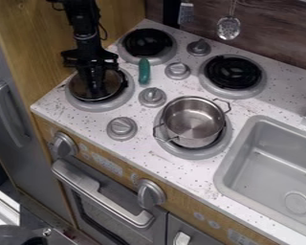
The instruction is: Close the pot
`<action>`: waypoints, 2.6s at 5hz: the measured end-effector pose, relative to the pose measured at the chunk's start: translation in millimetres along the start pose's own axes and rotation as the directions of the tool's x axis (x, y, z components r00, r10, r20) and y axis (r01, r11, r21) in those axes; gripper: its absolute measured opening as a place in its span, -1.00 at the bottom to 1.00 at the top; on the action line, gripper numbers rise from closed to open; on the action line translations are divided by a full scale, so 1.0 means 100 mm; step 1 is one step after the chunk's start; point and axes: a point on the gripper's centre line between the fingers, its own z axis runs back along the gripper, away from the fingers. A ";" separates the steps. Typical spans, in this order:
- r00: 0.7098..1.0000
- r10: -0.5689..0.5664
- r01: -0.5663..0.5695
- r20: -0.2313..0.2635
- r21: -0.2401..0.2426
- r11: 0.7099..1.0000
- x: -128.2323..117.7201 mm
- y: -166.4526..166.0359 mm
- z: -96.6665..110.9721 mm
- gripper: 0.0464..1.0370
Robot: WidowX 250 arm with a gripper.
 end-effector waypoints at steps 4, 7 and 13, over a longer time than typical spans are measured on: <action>0.971 -0.204 0.217 0.127 -0.104 0.971 -0.43 -1.09 0.83 -0.55; 0.906 -0.422 0.424 0.048 -0.085 0.902 -1.09 -1.73 0.45 -0.55; 0.949 -0.281 0.290 0.140 -0.048 0.956 -0.88 -1.86 0.66 0.78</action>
